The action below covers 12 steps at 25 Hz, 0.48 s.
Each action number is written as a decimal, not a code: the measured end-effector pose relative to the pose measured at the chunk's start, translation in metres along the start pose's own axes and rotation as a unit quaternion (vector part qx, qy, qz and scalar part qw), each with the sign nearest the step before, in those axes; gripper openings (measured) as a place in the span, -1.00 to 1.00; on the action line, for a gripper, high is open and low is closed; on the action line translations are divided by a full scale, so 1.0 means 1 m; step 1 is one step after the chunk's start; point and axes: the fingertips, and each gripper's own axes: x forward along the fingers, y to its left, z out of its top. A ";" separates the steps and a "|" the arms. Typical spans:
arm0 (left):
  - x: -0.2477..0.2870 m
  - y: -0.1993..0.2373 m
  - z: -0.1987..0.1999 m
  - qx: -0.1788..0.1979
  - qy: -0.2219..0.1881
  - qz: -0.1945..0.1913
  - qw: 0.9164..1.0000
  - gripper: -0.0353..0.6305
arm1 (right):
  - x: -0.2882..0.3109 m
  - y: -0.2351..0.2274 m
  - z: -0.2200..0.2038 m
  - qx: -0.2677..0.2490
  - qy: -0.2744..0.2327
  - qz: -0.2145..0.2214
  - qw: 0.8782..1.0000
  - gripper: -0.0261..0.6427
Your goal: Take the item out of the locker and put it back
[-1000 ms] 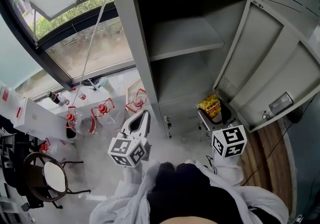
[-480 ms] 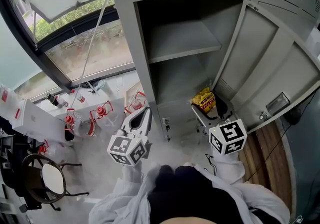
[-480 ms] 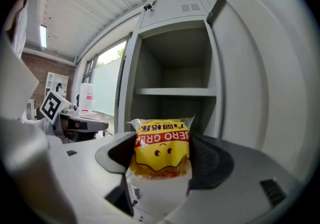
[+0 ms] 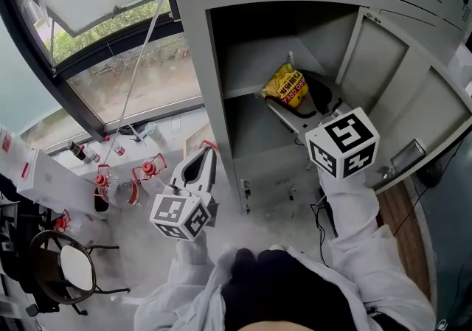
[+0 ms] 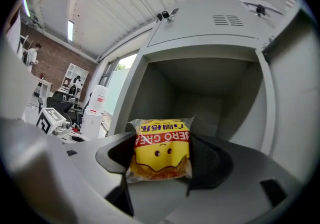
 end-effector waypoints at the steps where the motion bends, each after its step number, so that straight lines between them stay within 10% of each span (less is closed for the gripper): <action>1: 0.001 0.000 0.003 0.002 -0.003 -0.001 1.000 -0.85 | 0.009 -0.004 0.008 -0.008 0.003 0.001 1.000 0.03; 12: -0.012 0.012 0.012 0.015 -0.016 0.017 1.000 -0.86 | 0.105 -0.022 0.039 -0.059 0.063 0.053 0.995 0.03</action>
